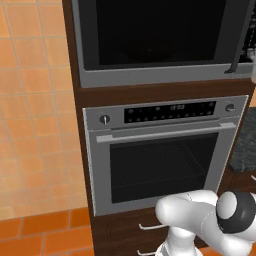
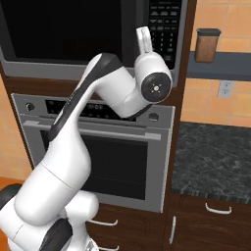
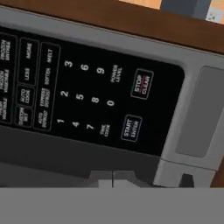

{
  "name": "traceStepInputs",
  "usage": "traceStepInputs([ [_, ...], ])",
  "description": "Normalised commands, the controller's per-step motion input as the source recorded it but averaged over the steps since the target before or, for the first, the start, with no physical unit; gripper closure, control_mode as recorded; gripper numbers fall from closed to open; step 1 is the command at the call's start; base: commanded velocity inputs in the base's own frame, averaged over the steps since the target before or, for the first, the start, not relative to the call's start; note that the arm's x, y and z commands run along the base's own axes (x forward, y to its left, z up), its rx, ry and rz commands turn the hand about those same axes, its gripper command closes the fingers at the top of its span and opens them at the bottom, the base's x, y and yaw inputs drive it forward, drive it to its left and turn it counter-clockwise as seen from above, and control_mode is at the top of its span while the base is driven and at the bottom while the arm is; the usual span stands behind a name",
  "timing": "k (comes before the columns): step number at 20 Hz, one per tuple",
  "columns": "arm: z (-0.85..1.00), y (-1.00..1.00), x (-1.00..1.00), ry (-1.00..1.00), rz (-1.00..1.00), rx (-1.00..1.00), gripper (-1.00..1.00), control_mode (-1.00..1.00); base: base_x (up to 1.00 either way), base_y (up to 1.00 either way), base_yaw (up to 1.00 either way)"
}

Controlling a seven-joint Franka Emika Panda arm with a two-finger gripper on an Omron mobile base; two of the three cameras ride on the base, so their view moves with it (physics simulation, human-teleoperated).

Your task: Open the microwave, place the bowl with waffle inside the microwave, then close the microwave door and turn it on.

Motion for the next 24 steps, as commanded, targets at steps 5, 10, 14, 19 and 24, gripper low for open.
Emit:
traceStepInputs([
  [5, -0.15, -0.28, 0.53, 0.0, -0.08, 0.16, 1.0, -1.0, 0.0, 0.0, 0.0],
  [10, -0.2, -0.18, 0.72, 0.0, -0.07, 0.15, 1.0, -1.0, 0.0, 0.0, 0.0],
  [14, -0.17, -0.21, 0.86, 0.0, -0.05, 0.14, 1.0, -1.0, 0.0, 0.0, 0.0],
  [19, -0.08, -0.06, -0.22, 0.01, 0.0, 0.03, 1.0, -1.0, 0.0, 0.0, 0.0],
  [24, 0.08, -0.07, -0.98, 0.02, 0.02, -0.01, 1.0, -1.0, 0.0, 0.0, 0.0],
])
